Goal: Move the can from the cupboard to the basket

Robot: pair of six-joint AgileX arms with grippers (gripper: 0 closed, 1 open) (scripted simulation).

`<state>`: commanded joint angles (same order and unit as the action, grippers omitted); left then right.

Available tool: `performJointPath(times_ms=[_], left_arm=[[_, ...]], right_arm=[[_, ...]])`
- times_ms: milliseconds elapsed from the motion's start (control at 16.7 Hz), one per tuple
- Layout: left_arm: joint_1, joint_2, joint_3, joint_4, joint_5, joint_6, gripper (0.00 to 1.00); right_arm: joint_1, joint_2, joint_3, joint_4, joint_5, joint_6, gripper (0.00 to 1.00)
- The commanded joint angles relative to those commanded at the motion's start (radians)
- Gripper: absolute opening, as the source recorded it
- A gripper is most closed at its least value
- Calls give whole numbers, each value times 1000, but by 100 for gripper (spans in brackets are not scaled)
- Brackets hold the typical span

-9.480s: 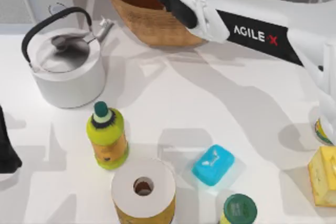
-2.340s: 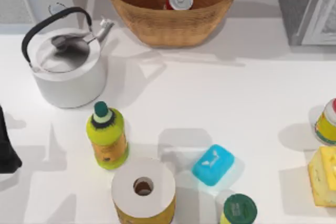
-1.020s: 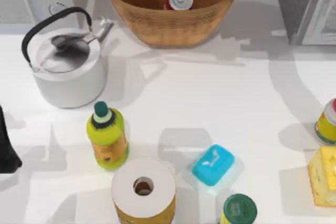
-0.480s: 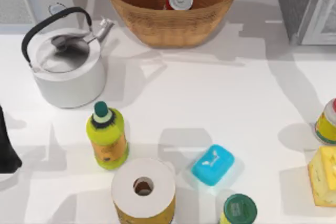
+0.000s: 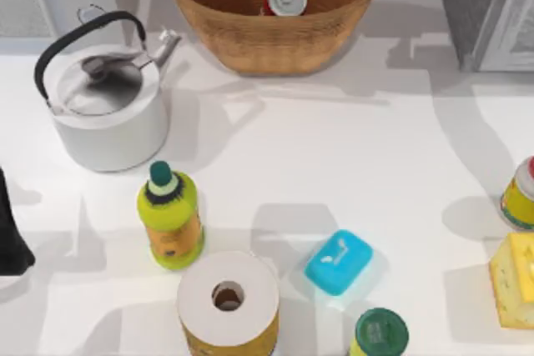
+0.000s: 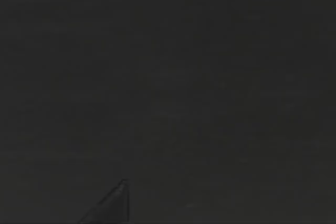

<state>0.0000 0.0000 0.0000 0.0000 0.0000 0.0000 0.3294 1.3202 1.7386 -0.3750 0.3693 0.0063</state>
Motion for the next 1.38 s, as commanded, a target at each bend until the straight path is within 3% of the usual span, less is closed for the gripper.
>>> performJointPath(times_ms=[360, 1020, 1380], left_arm=[[0, 0, 0, 0, 0, 0, 100], [0, 0, 0, 0, 0, 0, 100], [0, 0, 0, 0, 0, 0, 100]], right_arm=[[-74, -294, -391, 83, -83, -2, 100], [-264, -1059, -1446, 298, -294, -5, 100], [-327, -1310, -1729, 372, -367, -6, 100]])
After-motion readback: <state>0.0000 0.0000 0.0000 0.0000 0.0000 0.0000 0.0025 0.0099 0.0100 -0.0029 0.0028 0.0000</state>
